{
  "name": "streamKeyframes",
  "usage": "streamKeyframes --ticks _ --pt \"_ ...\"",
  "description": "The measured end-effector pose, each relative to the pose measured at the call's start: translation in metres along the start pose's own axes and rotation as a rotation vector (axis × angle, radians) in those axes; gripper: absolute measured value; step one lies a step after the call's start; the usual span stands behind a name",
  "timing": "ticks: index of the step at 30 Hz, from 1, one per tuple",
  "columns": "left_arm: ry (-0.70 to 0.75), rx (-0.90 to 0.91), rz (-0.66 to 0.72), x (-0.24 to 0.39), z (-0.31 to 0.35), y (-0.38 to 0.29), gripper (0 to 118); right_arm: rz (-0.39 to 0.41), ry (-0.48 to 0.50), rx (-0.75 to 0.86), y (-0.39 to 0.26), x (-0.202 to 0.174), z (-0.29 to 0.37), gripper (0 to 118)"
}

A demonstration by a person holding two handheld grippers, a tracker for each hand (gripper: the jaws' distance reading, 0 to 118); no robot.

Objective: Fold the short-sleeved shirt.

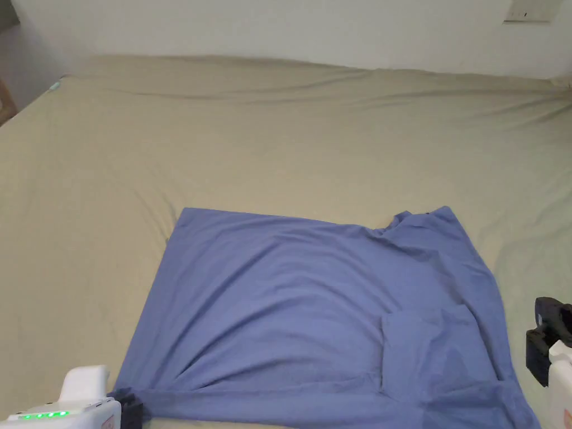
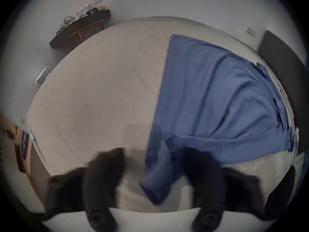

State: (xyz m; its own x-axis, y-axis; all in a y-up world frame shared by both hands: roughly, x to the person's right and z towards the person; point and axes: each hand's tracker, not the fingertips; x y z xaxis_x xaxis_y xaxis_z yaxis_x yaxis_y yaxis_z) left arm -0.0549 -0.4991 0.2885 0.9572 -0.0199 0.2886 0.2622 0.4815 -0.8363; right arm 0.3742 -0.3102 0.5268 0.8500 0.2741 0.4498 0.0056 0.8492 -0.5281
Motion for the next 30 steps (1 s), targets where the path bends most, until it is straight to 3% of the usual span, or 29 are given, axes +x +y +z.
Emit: streamKeyframes --ticks 1,3,6,8,9,10,11,12,13,18,24,26,28,29,30 --pt "-0.071 0.014 -0.017 0.005 -0.001 -0.001 30 -0.002 -0.007 -0.010 -0.003 0.002 -0.001 2" --pt "0.002 0.047 -0.099 0.018 0.009 0.001 4 -0.012 -0.008 -0.053 -0.009 0.007 -0.006 2" --pt "0.007 0.111 -0.095 0.022 0.022 0.004 4 -0.051 -0.008 -0.156 -0.029 0.018 -0.020 2" --pt "-0.016 0.135 -0.065 0.018 0.034 0.008 4 -0.027 -0.013 -0.256 -0.050 0.024 -0.034 7" --pt "-0.023 0.146 -0.053 0.017 0.040 0.010 4 -0.020 0.000 -0.321 -0.063 0.026 -0.043 20" --pt "-0.026 0.158 -0.042 0.015 0.045 0.013 4 -0.020 0.000 -0.386 -0.079 0.028 -0.052 53" --pt "-0.026 0.158 -0.037 0.014 0.049 0.014 4 -0.022 0.013 -0.453 -0.093 0.030 -0.061 77" --pt "-0.025 0.162 -0.031 0.013 0.052 0.014 4 -0.024 0.036 -0.541 -0.109 0.031 -0.071 89" --pt "-0.022 0.162 -0.028 0.012 0.055 0.014 4 -0.045 0.063 -0.588 -0.125 0.031 -0.079 91" --pt "0.009 0.144 -0.030 0.018 0.061 0.011 4 -0.032 0.050 -0.651 -0.164 0.026 -0.093 91" --pt "0.029 0.112 -0.025 0.025 0.056 0.007 4 -0.123 0.079 -0.632 -0.161 0.033 -0.099 89" --pt "0.031 0.108 -0.026 0.026 0.053 0.008 4 -0.133 0.096 -0.636 -0.163 0.034 -0.107 62" --pt "0.031 0.128 -0.025 0.026 0.048 0.006 4 -0.172 0.204 -0.620 -0.168 0.035 -0.112 15" --pt "0.039 0.134 -0.029 0.027 0.044 0.005 4 -0.194 0.236 -0.616 -0.168 0.033 -0.113 14" --pt "0.047 0.120 -0.039 0.028 0.042 0.006 4 -0.166 0.194 -0.622 -0.168 0.031 -0.112 13"
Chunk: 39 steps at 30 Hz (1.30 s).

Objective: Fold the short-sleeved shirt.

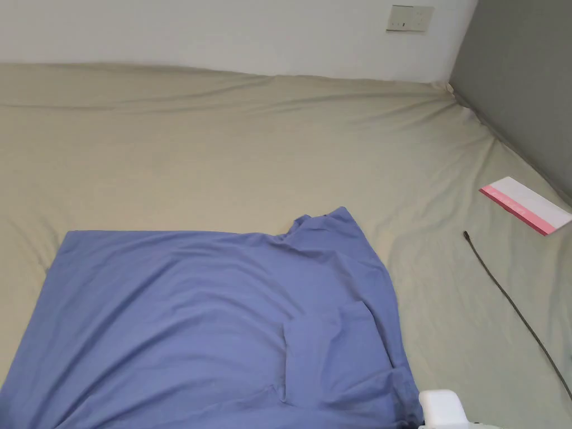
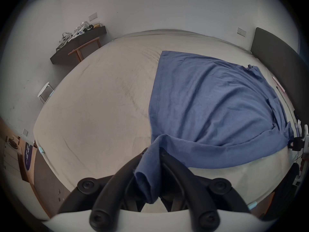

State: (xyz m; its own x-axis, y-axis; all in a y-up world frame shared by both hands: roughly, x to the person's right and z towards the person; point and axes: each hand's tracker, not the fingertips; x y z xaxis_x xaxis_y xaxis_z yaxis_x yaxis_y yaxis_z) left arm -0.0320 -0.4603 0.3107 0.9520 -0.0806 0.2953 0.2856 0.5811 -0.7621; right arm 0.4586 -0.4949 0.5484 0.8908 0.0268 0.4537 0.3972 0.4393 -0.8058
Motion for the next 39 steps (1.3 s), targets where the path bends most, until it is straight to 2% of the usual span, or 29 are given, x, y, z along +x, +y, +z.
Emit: streamKeyframes --ticks 2,5,7,10,13,17,20,24,28,33,37,39 --pt "-0.012 0.003 0.006 -0.002 0.005 0.002 4 0.017 -0.017 0.026 -0.001 0.000 0.007 12" --pt "-0.043 0.071 0.097 -0.017 0.014 0.009 4 -0.064 0.042 0.151 -0.001 0.008 0.034 12" --pt "-0.071 0.121 0.142 -0.021 0.024 0.017 4 -0.074 0.085 0.239 0.001 0.012 0.051 12" --pt "-0.103 0.208 0.154 -0.019 0.038 0.035 4 -0.062 0.089 0.296 0.015 0.014 0.067 12" --pt "-0.122 0.246 0.170 -0.016 0.036 0.060 4 -0.116 0.112 0.324 0.039 0.016 0.071 12" --pt "-0.122 0.244 0.222 -0.014 0.012 0.090 4 -0.145 0.121 0.319 0.078 0.014 0.061 12" --pt "-0.137 0.223 0.287 -0.015 -0.013 0.104 4 -0.147 0.082 0.327 0.108 0.011 0.045 12" --pt "-0.126 0.164 0.321 -0.016 -0.051 0.123 4 -0.171 0.049 0.247 0.148 0.009 0.008 12" --pt "-0.103 0.112 0.303 -0.008 -0.083 0.129 4 -0.080 -0.006 0.126 0.174 0.005 -0.043 12" --pt "-0.084 0.060 0.278 -0.001 -0.110 0.129 4 -0.096 -0.011 0.097 0.190 0.008 -0.077 12" --pt "-0.076 -0.014 0.235 0.002 -0.135 0.135 4 -0.069 -0.044 0.083 0.200 0.003 -0.087 13" --pt "-0.072 -0.027 0.202 0.005 -0.137 0.141 4 -0.070 -0.053 0.097 0.204 0.002 -0.090 24"
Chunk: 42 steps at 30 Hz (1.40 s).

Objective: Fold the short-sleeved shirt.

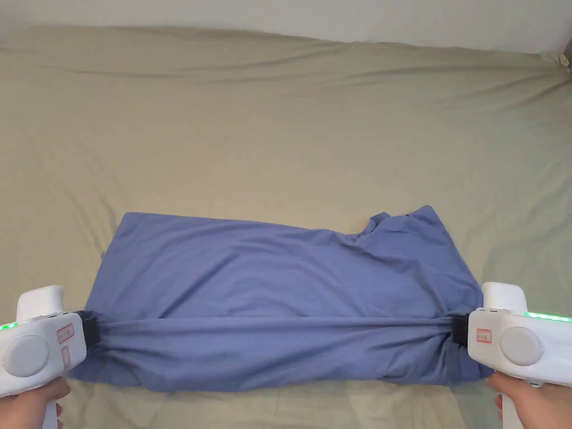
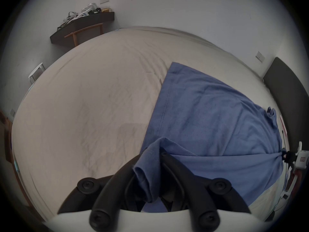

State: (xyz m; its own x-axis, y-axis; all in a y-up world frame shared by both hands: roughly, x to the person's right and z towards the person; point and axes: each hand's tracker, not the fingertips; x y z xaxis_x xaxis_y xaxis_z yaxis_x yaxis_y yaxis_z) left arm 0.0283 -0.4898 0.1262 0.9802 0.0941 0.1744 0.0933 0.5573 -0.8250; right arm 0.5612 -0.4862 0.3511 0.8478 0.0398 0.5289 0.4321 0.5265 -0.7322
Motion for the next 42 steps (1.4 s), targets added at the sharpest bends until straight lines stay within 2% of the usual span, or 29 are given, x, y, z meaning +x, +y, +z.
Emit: streamKeyframes --ticks 1,2,3,4,5,6,7,8,11,16,18,20,21,23,24,25,26,28,30,38,42 --pt "-0.002 0.005 -0.014 -0.004 -0.007 0.005 17 -0.001 -0.010 0.011 0.002 -0.001 -0.001 45" --pt "-0.003 0.004 -0.018 -0.004 -0.007 0.009 36 0.004 -0.034 0.023 0.005 -0.002 0.001 69" --pt "0.009 0.003 -0.021 -0.002 -0.006 0.014 64 0.023 -0.086 0.046 0.009 -0.001 0.003 88" --pt "0.037 0.012 -0.024 -0.001 -0.002 0.019 83 0.041 -0.111 0.077 0.012 0.001 0.007 94" --pt "0.033 0.025 -0.016 -0.002 0.008 0.023 94 0.038 -0.124 0.115 0.016 0.005 0.014 96" --pt "0.015 0.064 0.008 -0.002 0.018 0.027 94 0.014 -0.116 0.162 0.019 0.011 0.023 96" --pt "-0.019 0.133 0.024 -0.001 0.033 0.030 118 -0.008 -0.114 0.193 0.024 0.014 0.037 97" --pt "-0.035 0.192 0.023 0.002 0.048 0.033 118 -0.020 -0.116 0.220 0.028 0.015 0.050 97" --pt "-0.048 0.329 -0.036 0.018 0.098 0.044 116 -0.002 -0.088 0.369 0.038 0.009 0.105 97" --pt "-0.068 0.615 -0.149 0.057 0.197 0.038 116 0.181 -0.047 0.670 0.034 -0.036 0.212 97" --pt "-0.067 0.686 -0.179 0.073 0.228 0.030 115 0.219 -0.052 0.743 0.028 -0.055 0.241 97" --pt "-0.077 0.725 -0.204 0.083 0.249 0.022 107 0.242 -0.049 0.787 0.021 -0.069 0.262 97" --pt "-0.077 0.741 -0.211 0.086 0.253 0.020 97 0.245 -0.034 0.788 0.016 -0.074 0.270 94" --pt "-0.041 0.761 -0.217 0.094 0.263 0.012 59 0.245 -0.020 0.796 0.009 -0.084 0.279 74" --pt "-0.026 0.769 -0.228 0.098 0.268 0.008 41 0.255 -0.014 0.807 0.003 -0.089 0.284 55" --pt "-0.021 0.772 -0.233 0.101 0.269 0.005 23 0.275 -0.019 0.821 -0.002 -0.095 0.286 22" --pt "-0.020 0.781 -0.236 0.102 0.272 0.001 15 0.303 -0.041 0.833 -0.006 -0.100 0.285 4" --pt "-0.020 0.783 -0.256 0.104 0.276 -0.006 0 0.335 -0.054 0.847 -0.017 -0.108 0.286 2" --pt "-0.023 0.770 -0.278 0.105 0.276 -0.010 0 0.368 -0.023 0.810 -0.020 -0.113 0.285 2" --pt "-0.001 0.711 -0.306 0.096 0.265 -0.011 0 0.351 -0.015 0.790 -0.026 -0.113 0.284 2" --pt "-0.012 0.591 -0.311 0.087 0.238 -0.010 0 0.344 -0.023 0.771 -0.026 -0.108 0.279 2"
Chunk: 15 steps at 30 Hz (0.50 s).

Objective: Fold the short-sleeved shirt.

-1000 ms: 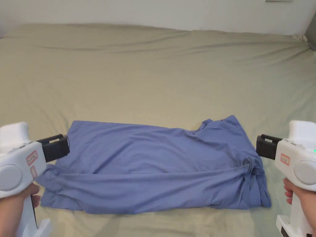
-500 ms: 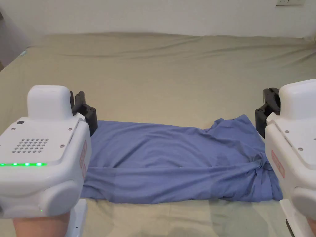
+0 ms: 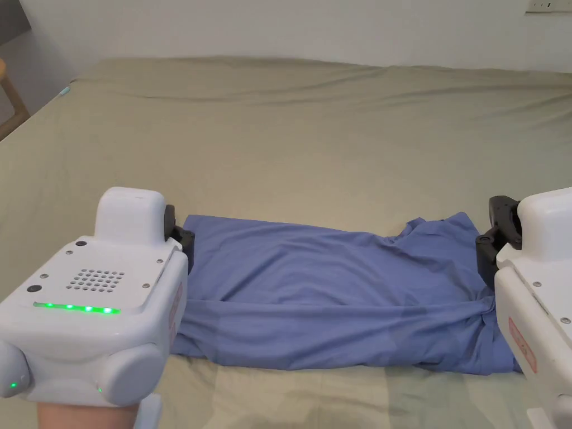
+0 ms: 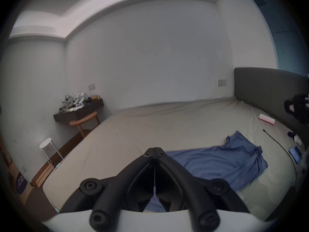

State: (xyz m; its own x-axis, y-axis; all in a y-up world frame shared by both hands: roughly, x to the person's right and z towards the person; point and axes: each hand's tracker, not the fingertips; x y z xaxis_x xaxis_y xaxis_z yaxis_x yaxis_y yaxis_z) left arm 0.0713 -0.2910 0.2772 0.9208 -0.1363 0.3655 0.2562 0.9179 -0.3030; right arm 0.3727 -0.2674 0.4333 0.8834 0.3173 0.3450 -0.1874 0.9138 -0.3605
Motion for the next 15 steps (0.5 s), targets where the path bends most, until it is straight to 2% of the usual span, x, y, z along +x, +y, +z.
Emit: streamKeyframes --ticks 5,6,7,8,9,10,15 --pt "-0.040 -0.293 0.059 -0.018 -0.063 -0.061 0 0.000 -0.012 -0.046 -0.014 0.009 -0.004 2" --pt "-0.023 -0.364 0.087 -0.024 -0.079 -0.076 13 0.001 -0.018 -0.058 -0.017 0.012 -0.005 2" --pt "0.001 -0.420 0.114 -0.028 -0.093 -0.092 54 0.002 -0.024 -0.071 -0.021 0.015 -0.006 2" --pt "0.050 -0.488 0.094 -0.031 -0.107 -0.105 84 0.004 -0.031 -0.084 -0.025 0.018 -0.007 2" --pt "0.067 -0.532 0.101 -0.035 -0.121 -0.118 98 0.004 -0.039 -0.098 -0.029 0.021 -0.008 2" --pt "0.064 -0.546 0.121 -0.039 -0.132 -0.129 103 0.003 -0.050 -0.113 -0.033 0.025 -0.009 2" --pt "0.097 -0.614 0.226 -0.056 -0.172 -0.157 103 0.001 -0.102 -0.174 -0.049 0.044 -0.012 2"
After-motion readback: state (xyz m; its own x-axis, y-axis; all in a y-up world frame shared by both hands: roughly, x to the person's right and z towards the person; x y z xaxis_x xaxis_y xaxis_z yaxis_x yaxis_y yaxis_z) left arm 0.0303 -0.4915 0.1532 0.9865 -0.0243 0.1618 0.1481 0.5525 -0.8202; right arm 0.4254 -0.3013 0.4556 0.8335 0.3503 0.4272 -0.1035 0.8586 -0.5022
